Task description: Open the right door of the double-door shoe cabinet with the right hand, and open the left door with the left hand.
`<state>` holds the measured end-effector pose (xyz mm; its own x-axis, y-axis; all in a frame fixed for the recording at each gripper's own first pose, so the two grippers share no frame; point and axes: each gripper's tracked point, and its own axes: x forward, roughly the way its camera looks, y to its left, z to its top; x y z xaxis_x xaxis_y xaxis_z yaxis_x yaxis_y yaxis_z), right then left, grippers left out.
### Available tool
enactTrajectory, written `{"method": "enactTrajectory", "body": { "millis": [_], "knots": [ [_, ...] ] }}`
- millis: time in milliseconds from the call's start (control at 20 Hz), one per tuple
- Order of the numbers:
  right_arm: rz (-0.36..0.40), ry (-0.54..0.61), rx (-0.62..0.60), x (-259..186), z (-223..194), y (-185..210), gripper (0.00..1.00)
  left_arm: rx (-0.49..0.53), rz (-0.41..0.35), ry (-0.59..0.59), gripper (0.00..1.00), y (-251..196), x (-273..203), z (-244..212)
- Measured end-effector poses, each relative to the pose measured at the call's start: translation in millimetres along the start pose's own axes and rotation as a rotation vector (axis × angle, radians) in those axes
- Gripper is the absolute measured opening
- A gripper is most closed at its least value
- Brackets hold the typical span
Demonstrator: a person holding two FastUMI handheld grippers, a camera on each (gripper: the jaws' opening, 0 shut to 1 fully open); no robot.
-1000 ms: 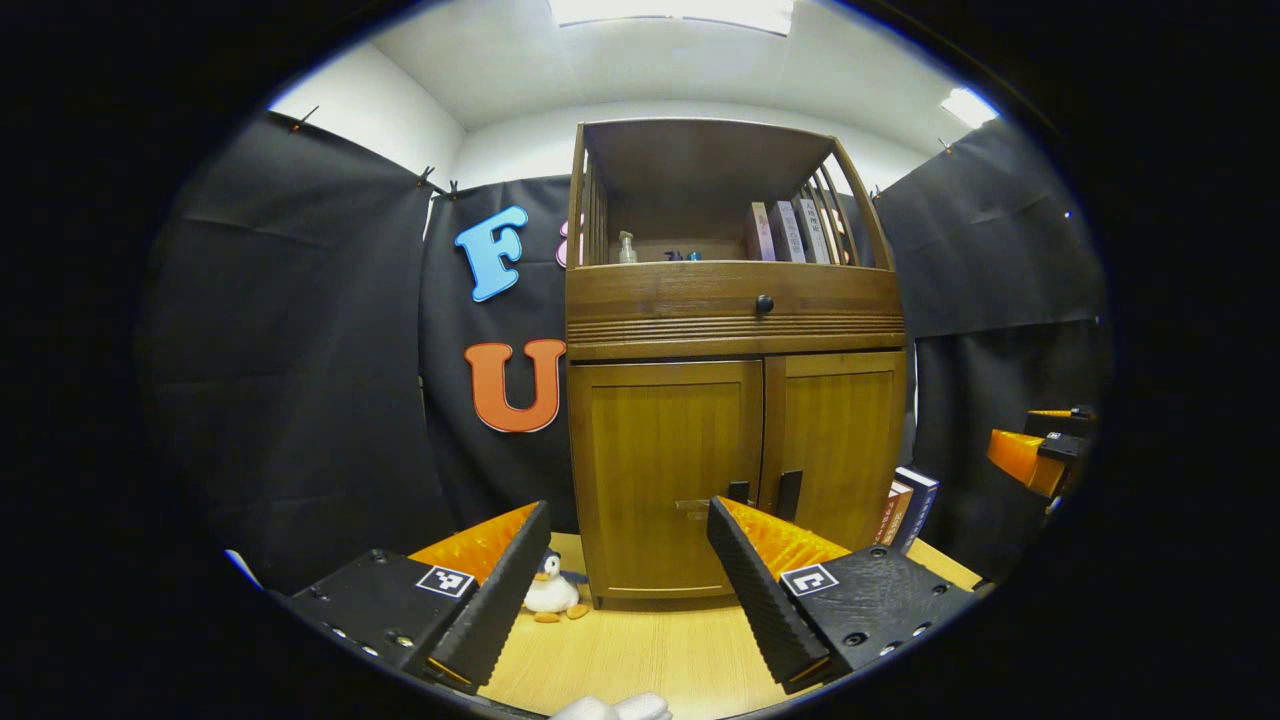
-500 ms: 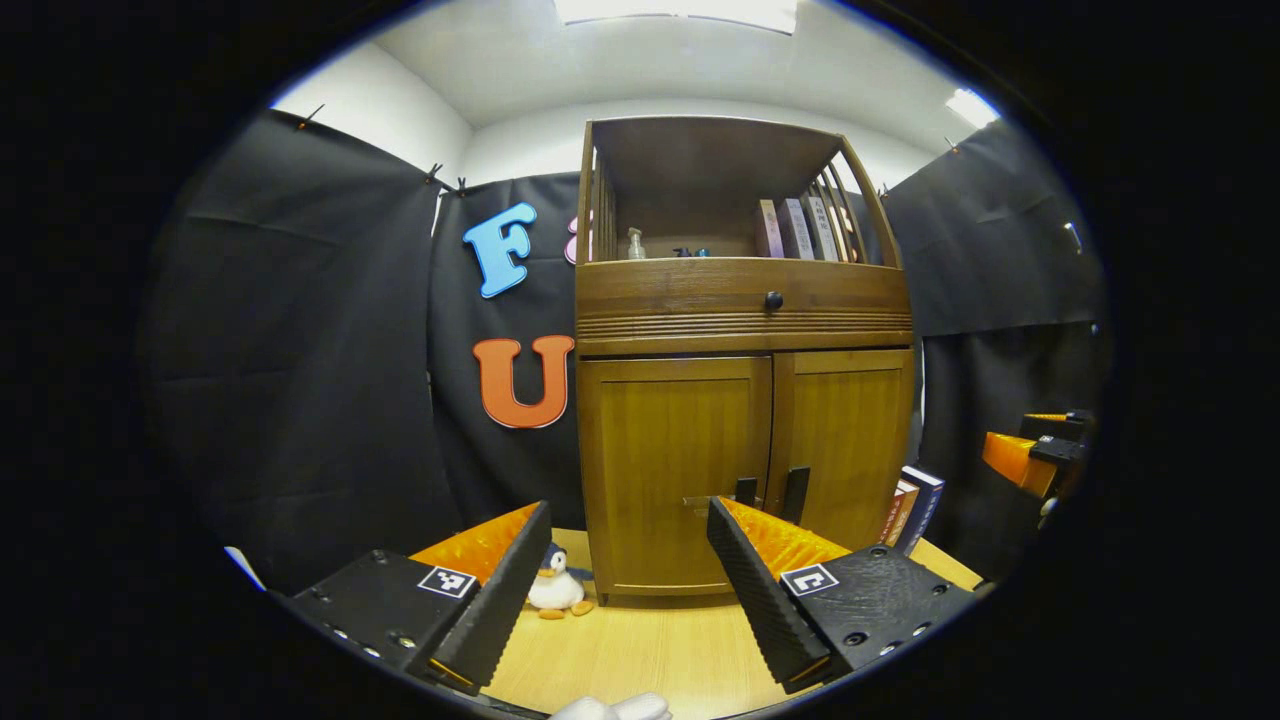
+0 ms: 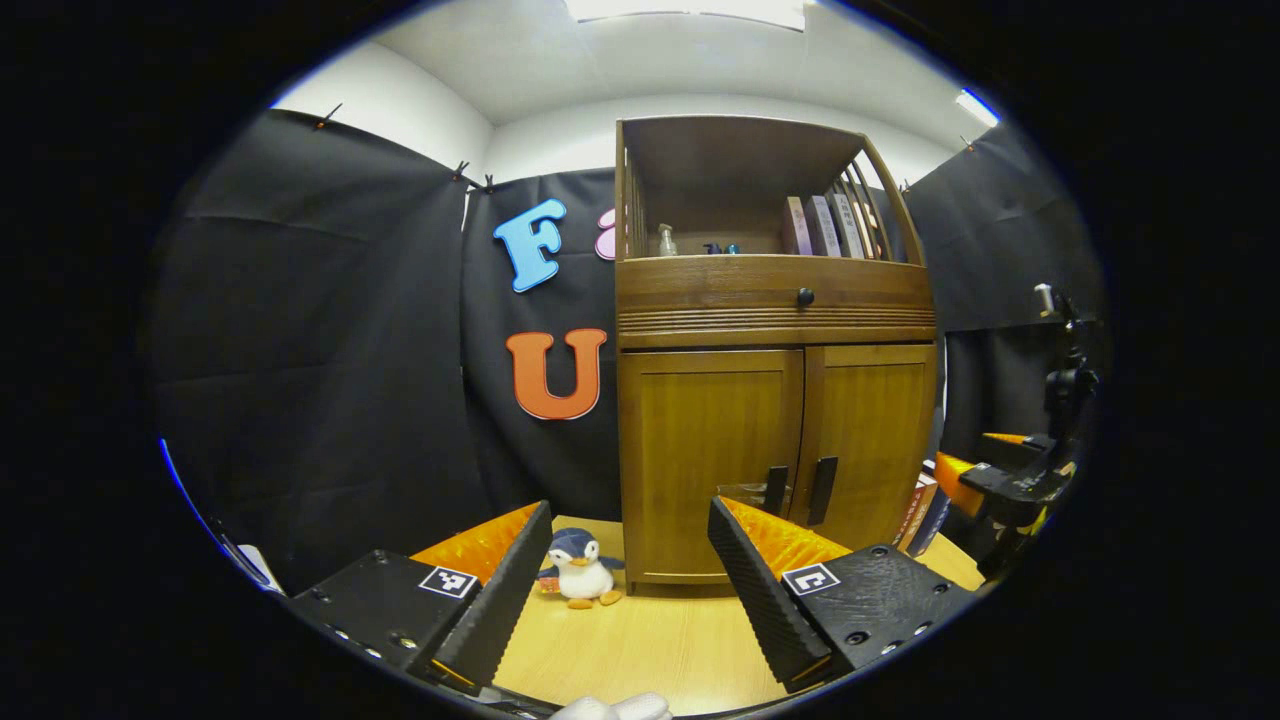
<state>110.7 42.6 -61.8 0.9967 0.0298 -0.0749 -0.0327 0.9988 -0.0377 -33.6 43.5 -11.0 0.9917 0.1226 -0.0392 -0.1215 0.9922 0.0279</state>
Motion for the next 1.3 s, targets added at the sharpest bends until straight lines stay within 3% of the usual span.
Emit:
{"method": "enactTrajectory", "body": {
  "millis": [400, 700, 850, 1150, 1250, 1300],
  "knots": [
    [0.064, 0.038, -0.011, 94.3, -28.2, 54.8, 1.0, 0.016, 0.077, 0.021, 0.95, 20.8, -17.6, -3.8],
    [0.096, 0.138, -0.023, 158.5, -69.8, 80.9, 1.0, 0.033, 0.145, 0.036, 0.95, 36.1, -26.8, -11.9],
    [0.107, 0.185, -0.027, 184.0, -88.0, 91.5, 0.95, 0.032, 0.167, 0.052, 0.95, 40.4, -29.5, -15.4],
    [0.091, 0.201, -0.019, 200.1, -94.8, 95.8, 0.66, 0.037, 0.194, 0.08, 0.95, 44.6, -33.3, -26.2],
    [0.119, 0.216, 0.0, 201.3, -96.0, 101.9, 0.57, 0.042, 0.195, 0.084, 0.95, 46.0, -32.1, -27.5],
    [0.11, 0.223, 0.002, 200.1, -96.7, 101.5, 0.46, 0.042, 0.195, 0.085, 0.95, 46.2, -31.8, -28.4]
  ]
}}
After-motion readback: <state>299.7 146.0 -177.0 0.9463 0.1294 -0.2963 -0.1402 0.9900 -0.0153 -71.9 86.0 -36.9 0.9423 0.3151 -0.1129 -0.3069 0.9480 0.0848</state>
